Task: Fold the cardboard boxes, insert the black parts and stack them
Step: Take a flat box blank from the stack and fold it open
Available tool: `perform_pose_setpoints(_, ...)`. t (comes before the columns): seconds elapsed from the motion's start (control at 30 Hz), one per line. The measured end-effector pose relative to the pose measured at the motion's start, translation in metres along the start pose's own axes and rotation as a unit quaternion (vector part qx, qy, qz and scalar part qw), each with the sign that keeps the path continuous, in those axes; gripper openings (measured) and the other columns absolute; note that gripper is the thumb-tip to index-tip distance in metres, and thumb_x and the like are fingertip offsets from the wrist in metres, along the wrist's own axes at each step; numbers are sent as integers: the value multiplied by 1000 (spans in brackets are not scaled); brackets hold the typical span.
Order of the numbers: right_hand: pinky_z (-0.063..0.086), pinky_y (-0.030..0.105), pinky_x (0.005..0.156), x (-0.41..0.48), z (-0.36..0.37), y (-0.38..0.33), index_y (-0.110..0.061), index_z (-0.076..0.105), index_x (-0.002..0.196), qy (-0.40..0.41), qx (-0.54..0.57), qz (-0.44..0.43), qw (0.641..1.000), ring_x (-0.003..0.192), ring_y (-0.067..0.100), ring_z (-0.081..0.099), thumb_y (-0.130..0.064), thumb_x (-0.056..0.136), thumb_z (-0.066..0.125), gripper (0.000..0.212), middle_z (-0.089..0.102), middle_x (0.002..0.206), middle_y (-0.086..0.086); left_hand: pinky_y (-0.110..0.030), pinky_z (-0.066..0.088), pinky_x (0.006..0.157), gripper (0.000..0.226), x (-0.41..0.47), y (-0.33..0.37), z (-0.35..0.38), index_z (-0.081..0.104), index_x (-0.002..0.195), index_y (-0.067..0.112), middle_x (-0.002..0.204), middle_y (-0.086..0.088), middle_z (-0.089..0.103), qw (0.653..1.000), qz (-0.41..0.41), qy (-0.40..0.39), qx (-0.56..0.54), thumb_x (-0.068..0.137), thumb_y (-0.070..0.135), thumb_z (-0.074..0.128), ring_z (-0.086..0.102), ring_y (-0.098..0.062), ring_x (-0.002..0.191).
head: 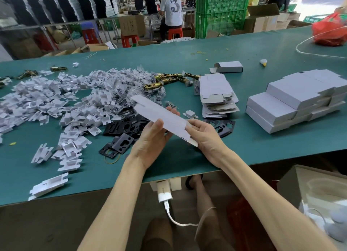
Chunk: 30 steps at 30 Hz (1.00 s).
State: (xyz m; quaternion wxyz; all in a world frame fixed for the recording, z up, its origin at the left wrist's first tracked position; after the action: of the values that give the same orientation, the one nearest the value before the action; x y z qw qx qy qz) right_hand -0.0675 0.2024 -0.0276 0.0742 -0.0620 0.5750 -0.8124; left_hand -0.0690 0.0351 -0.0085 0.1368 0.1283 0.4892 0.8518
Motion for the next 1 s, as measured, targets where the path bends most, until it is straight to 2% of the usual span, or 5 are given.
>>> perform_pose_setpoints(0.2, 50, 21, 63, 1, 3, 2, -2, 64, 119, 8, -119, -27, 992, 72, 11, 68, -8, 96, 67, 24, 74, 89, 6, -37, 55, 93, 126, 7, -5, -3, 49, 141, -4, 135, -22, 58, 995, 22, 101, 10, 44, 61, 99, 55, -37, 128)
perform_pose_setpoints(0.37, 54, 31, 84, 2, 2, 0, -14, 72, 112, 25, -101, -39, 994, 93, 14, 67, -7, 99, 52, 25, 73, 107, 9, -53, 43, 116, 134, 9, -5, -9, 52, 136, -7, 126, -23, 60, 986, 49, 160, -10, 32, 64, 99, 58, -41, 127)
perform_pose_setpoints(0.6, 60, 35, 83, 0, 4, -1, -14, 74, 112, 9, -63, -14, 998, 101, 23, 72, -61, 95, 50, 55, 76, 109, 10, -51, 60, 93, 99, 5, -14, -1, 65, 125, -3, 117, -20, 75, 974, 40, 166, 147, 63, 72, 86, 72, -40, 109)
perform_pose_setpoints(0.73, 56, 45, 83, -4, 4, 1, -6, 70, 107, 8, -130, -52, 990, 93, 23, 69, -39, 95, 69, 35, 75, 104, 7, -49, 64, 80, 52, 7, -19, -6, 67, 121, 5, 110, -15, 77, 964, 30, 174, 198, 90, 46, 76, 74, -40, 101)
perform_pose_setpoints(1.0, 60, 31, 78, 0, -6, 4, -2, 71, 111, 53, -41, -55, 996, 91, 20, 72, -9, 96, 66, 17, 77, 105, 12, -49, 63, 84, 31, 9, -22, -9, 73, 111, 0, 109, -19, 77, 970, 9, 169, 172, 100, 28, 66, 75, -35, 96)
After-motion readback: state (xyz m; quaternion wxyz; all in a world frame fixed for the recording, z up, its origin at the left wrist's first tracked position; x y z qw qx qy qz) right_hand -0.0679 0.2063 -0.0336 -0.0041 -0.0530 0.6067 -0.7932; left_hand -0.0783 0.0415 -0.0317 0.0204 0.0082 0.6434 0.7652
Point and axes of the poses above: each hand's wrist, its own x-axis towards the middle knuckle, its own z-axis out of the palm, y = z × x, the point moved 3 cm from there along x, towards the middle knuckle
